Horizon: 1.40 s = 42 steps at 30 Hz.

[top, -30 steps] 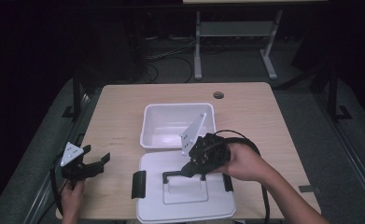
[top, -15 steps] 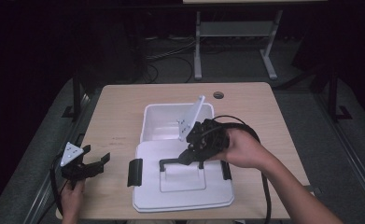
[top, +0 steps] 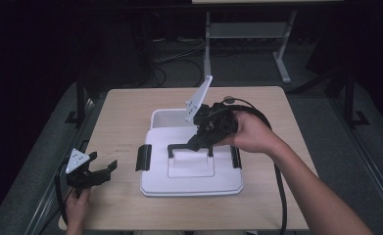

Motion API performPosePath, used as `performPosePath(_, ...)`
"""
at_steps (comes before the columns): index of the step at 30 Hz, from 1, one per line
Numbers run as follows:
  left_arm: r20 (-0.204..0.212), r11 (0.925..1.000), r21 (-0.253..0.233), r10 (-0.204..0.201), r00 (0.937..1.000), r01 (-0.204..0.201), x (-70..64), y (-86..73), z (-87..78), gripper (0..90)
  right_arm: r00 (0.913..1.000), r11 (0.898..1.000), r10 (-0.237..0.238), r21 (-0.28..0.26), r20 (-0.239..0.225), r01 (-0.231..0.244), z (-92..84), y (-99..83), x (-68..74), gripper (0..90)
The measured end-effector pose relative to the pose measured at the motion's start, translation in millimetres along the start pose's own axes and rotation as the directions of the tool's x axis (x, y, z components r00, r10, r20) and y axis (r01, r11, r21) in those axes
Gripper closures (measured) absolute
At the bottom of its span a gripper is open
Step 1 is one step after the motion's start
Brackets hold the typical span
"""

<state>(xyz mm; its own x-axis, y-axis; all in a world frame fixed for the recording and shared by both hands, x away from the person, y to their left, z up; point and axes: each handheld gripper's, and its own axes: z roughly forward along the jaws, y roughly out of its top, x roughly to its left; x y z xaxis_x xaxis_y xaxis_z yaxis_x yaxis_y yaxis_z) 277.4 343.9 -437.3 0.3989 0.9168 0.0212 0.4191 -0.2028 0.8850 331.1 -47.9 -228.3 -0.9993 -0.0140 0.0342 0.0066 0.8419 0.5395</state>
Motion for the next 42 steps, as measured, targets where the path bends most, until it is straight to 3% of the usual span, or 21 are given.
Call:
performPosePath(18,0.002,1.0000,-0.006,-0.006,1.0000,0.006,1.0,0.0,0.3,14.8,0.9978,0.998,0.065,0.019,0.010,-0.065,6.6,4.8,-63.0,84.6)
performPosePath(42,-0.002,1.0000,-0.002,-0.005,1.0000,0.005,2.8,-0.5,0.8,14.8,0.9914,0.991,0.131,0.023,0.003,-0.131,23.1,-14.5,-111.1,84.5)
